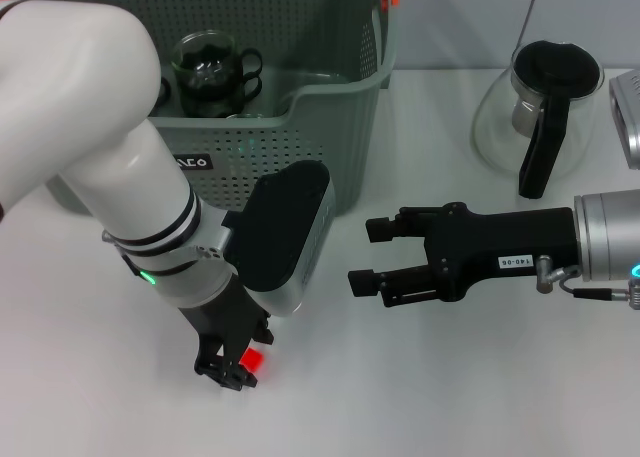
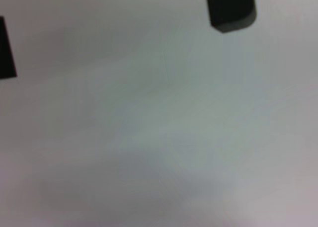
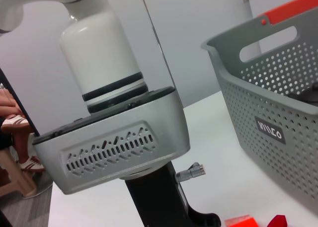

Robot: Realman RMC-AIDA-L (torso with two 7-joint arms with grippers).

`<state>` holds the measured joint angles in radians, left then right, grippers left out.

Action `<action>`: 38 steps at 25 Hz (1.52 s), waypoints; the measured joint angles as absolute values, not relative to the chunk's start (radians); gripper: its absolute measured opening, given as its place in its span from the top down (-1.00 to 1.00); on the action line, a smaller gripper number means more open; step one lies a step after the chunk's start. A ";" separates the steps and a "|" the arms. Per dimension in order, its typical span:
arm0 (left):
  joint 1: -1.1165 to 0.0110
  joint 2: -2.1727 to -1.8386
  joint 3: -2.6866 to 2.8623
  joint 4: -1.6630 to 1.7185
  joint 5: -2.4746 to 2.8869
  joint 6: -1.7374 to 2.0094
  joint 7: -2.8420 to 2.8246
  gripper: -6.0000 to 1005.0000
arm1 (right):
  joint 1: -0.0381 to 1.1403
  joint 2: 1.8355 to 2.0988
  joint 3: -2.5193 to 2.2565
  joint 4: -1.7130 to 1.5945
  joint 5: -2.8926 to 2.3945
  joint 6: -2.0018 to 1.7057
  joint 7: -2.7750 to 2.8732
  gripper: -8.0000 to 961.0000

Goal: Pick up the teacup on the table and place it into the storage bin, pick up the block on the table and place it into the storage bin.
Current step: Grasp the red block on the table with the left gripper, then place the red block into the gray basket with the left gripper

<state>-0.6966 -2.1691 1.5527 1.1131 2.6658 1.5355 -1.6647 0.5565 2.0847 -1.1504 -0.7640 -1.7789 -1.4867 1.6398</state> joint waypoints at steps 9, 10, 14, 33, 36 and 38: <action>-0.696 -2.171 1.553 1.098 2.666 1.523 -1.668 0.09 | 0.554 2.085 -1.150 -0.764 -1.779 -1.486 1.640 -0.84; -0.696 -2.171 1.554 1.097 2.666 1.523 -1.668 0.10 | 0.554 2.085 -1.150 -0.764 -1.779 -1.486 1.640 -0.84; -0.696 -2.171 1.554 1.095 2.666 1.523 -1.668 0.21 | 0.553 2.085 -1.150 -0.764 -1.779 -1.486 1.640 -0.84; -0.632 -2.172 1.397 1.340 2.624 1.761 -1.745 0.60 | 0.554 2.069 -1.151 -0.738 -1.846 -1.468 1.638 -0.84; -0.617 -2.169 1.239 1.443 2.570 1.875 -1.769 0.58 | 0.554 2.064 -1.150 -0.727 -1.865 -1.467 1.629 -0.84; -0.619 -2.166 1.100 1.503 2.531 1.943 -1.772 0.57 | 0.554 2.063 -1.151 -0.719 -1.871 -1.469 1.618 -0.84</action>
